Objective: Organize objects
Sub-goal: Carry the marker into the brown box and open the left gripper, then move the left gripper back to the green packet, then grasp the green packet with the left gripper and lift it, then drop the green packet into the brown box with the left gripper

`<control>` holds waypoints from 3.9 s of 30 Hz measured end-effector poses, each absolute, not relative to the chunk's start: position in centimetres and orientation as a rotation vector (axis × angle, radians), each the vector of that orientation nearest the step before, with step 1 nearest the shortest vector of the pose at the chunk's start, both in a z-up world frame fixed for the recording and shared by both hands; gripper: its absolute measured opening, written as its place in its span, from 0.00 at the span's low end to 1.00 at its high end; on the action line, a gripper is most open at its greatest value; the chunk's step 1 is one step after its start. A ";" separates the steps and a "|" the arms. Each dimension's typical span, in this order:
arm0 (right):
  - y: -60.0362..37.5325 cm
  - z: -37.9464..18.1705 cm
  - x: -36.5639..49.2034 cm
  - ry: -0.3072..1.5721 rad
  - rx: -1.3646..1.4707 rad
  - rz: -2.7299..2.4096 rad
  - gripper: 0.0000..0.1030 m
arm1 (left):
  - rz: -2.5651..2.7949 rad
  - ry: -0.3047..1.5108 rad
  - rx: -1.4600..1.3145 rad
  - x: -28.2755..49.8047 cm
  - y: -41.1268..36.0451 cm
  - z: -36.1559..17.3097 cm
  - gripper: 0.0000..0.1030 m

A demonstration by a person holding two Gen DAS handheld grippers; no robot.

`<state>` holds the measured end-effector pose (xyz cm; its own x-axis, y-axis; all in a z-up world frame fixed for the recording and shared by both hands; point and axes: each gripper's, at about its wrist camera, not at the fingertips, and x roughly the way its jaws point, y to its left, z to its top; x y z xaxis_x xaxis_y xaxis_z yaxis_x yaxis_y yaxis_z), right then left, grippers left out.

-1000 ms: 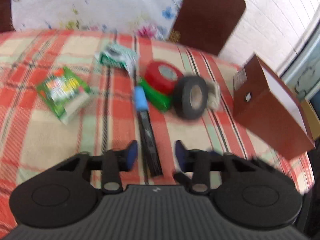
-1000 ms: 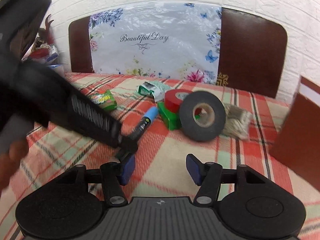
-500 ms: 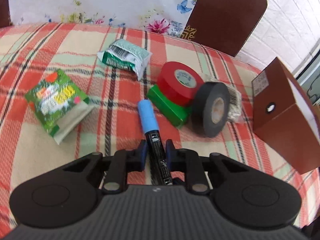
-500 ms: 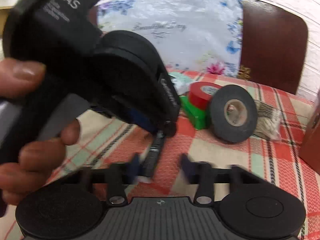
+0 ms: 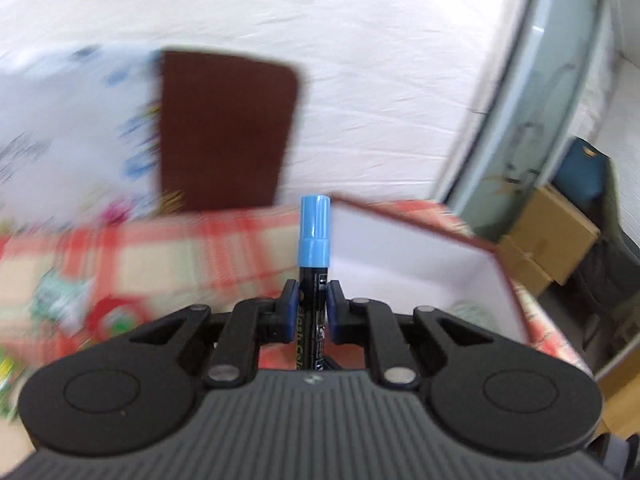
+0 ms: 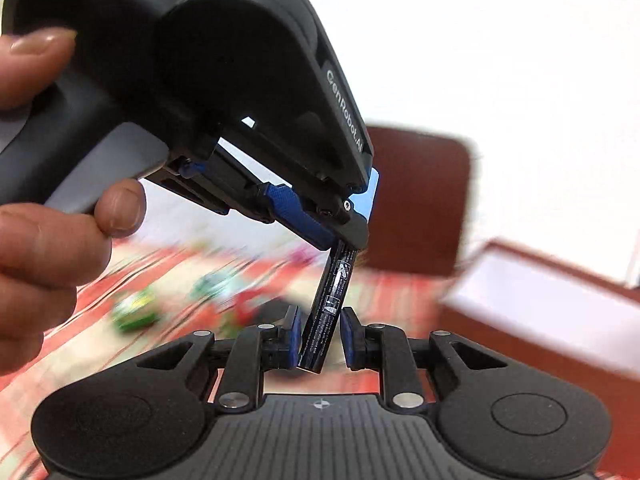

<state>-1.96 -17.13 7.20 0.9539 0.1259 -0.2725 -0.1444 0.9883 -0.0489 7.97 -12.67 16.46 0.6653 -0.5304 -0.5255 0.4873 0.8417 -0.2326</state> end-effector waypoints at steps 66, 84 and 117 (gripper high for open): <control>0.4 2.3 4.5 0.490 -0.199 0.536 0.76 | 0.142 0.545 -0.287 2.4 19.9 0.6 0.28; -0.3 -0.3 2.9 0.559 -0.252 0.501 0.59 | -0.166 0.720 -0.442 2.3 13.3 2.6 0.56; -30.4 6.3 1.5 0.277 0.014 -0.129 0.72 | -0.650 0.614 -0.088 11.6 -20.1 12.9 0.53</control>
